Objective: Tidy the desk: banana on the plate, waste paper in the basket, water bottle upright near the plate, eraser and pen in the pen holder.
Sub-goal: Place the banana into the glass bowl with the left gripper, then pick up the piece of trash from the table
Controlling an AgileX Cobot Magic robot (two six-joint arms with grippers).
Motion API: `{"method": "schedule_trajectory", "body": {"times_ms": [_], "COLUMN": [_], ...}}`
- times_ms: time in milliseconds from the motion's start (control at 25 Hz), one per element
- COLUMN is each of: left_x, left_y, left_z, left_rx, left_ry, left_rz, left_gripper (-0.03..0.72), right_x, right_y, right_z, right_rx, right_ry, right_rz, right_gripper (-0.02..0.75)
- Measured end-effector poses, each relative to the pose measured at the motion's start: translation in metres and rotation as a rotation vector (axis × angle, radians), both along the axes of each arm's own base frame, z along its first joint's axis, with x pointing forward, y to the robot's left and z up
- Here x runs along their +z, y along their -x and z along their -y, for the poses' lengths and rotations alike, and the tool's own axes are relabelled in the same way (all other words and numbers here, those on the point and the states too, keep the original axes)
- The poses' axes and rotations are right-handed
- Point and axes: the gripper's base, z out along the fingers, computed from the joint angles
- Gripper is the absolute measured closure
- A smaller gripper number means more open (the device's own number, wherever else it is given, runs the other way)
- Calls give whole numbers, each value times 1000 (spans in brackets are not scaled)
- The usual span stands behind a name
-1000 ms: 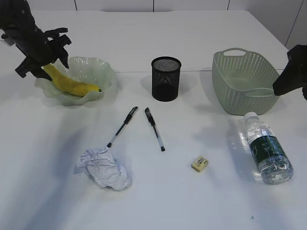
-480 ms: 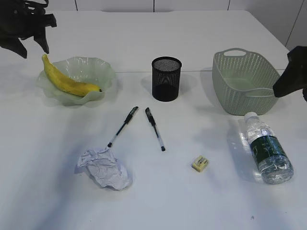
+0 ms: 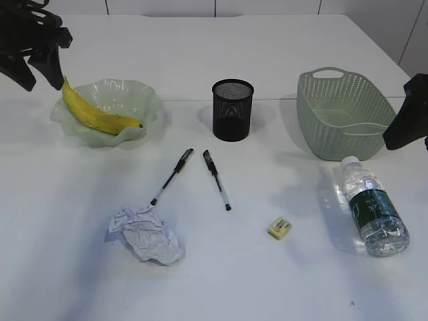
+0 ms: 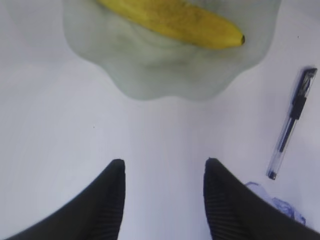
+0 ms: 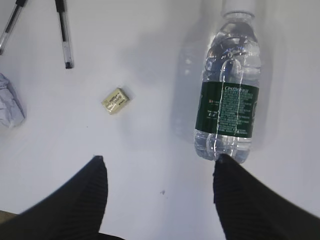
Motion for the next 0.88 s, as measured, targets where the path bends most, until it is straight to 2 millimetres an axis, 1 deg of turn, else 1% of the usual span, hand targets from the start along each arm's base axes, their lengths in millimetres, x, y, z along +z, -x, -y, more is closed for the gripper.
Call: {"method": "schedule_trajectory", "body": {"times_ms": [120,200,240,400,520,600,720,880], "left_x": [-1,-2,2,3,-3,-13,-24,-31], "left_y": [21,39,47,83,108,124,146,173], "left_z": [-3,-6,-8,-12,-15,-16,-19,-21], "left_rx": [-12,-16,-20,-41,-67,-76,-87,-89], "left_ry": [-49,-67,-73,-83,-94,-99,-103,-100], "left_rz": [-37,-54,-40,-35,-66,-105,-120,-112], "left_gripper": [341,342,342,343,343,343,344,344], "right_x": [0,0,0,-1,-1,-1,0,1], "right_y": [1,1,2,2,2,4,5,6], "right_z": [0,0,0,0,-5,-16,-38,-68], "right_rx": [3,5,6,6,29,72,137,193], "right_ry": [-1,-1,-1,-1,7,18,30,18], "right_rz": [-9,-14,-17,-19,-20,-19,11,72], "right_gripper": [243,243,243,242,243,243,243,243]}}
